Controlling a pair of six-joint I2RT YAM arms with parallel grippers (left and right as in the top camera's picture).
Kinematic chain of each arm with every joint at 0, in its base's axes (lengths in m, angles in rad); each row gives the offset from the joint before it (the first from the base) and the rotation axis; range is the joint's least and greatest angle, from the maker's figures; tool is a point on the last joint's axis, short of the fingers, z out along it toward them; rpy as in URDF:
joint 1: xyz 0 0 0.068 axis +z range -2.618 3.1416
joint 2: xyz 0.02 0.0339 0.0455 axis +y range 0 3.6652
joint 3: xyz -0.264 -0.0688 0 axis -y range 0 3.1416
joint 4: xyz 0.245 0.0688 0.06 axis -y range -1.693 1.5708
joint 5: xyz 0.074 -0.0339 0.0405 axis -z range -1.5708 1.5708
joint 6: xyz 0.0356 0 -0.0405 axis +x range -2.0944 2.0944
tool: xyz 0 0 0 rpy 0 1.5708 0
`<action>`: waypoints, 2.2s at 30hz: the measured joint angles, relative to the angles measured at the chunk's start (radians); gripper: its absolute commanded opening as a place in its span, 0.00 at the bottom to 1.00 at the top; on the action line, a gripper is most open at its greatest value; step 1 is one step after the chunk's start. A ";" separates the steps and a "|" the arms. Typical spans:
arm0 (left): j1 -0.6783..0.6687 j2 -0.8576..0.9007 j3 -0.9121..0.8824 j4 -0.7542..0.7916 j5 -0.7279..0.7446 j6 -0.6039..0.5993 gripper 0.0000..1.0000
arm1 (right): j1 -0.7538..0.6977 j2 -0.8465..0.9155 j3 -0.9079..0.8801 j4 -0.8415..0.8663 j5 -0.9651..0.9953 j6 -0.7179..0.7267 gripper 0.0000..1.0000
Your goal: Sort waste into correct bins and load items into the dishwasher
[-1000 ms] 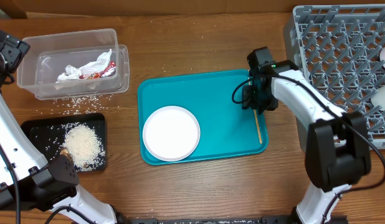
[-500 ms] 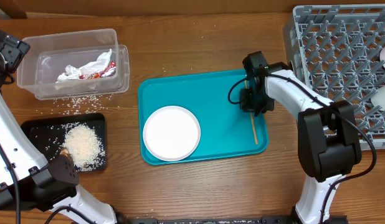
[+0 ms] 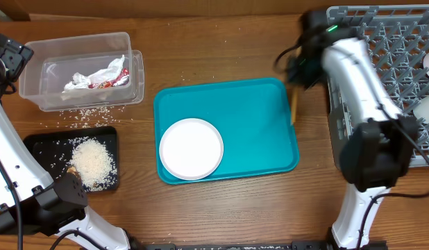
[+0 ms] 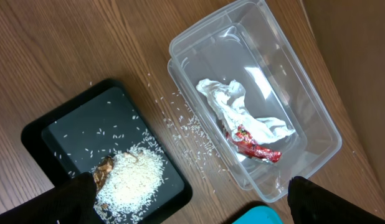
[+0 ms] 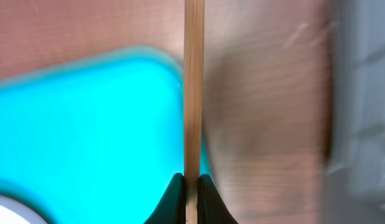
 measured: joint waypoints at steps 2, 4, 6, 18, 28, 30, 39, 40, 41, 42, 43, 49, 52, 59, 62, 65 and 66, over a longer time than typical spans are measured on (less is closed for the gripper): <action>0.000 0.000 0.000 0.000 0.000 0.000 1.00 | -0.069 -0.002 0.117 -0.005 -0.001 -0.057 0.04; 0.000 0.000 0.000 0.000 0.000 0.000 1.00 | -0.130 -0.008 0.171 0.014 0.000 -0.101 0.04; 0.000 0.000 0.000 0.000 0.000 0.000 1.00 | -0.179 -0.012 0.184 0.032 0.003 -0.143 0.04; 0.000 0.000 0.000 0.000 0.000 0.000 1.00 | -0.314 -0.010 0.160 0.205 0.006 -0.377 0.04; 0.000 0.000 0.000 0.000 0.000 0.000 1.00 | -0.341 -0.010 -0.044 0.343 -0.001 -0.472 0.20; 0.000 0.000 0.000 0.000 0.000 0.000 1.00 | -0.340 -0.009 -0.048 0.348 -0.015 -0.464 0.20; 0.000 0.000 0.000 0.000 0.000 0.000 1.00 | -0.323 -0.023 -0.026 0.288 -0.075 -0.333 0.25; 0.000 0.000 0.000 0.000 0.000 0.000 1.00 | -0.319 -0.042 -0.021 0.274 -0.102 -0.300 0.32; 0.000 0.000 0.000 0.000 0.000 0.000 1.00 | -0.319 -0.044 -0.021 0.271 -0.106 -0.299 0.40; 0.000 0.000 0.000 0.000 0.000 0.000 1.00 | -0.312 -0.084 -0.012 0.248 -0.165 -0.249 0.78; 0.000 0.000 0.000 0.000 0.000 0.000 1.00 | -0.311 -0.104 -0.010 0.233 -0.204 -0.233 0.86; 0.000 0.000 0.000 0.000 0.000 0.000 1.00 | -0.267 -0.278 0.027 0.049 -0.624 -0.190 0.93; 0.000 0.000 0.000 0.000 0.000 0.000 1.00 | -0.165 -0.303 0.027 -0.021 -0.645 -0.186 0.93; 0.000 0.000 0.000 0.000 0.000 0.000 1.00 | 0.170 -0.255 -0.198 0.023 -0.412 -0.026 0.59; 0.000 0.000 0.000 0.000 0.000 0.000 1.00 | 0.330 -0.231 -0.370 0.153 -0.300 0.082 0.49; 0.000 0.000 0.000 0.000 0.000 0.000 1.00 | 0.424 -0.227 -0.488 0.286 -0.234 0.181 0.49; 0.000 0.000 0.000 0.000 0.000 0.000 1.00 | 0.448 -0.227 -0.520 0.322 -0.220 0.208 0.49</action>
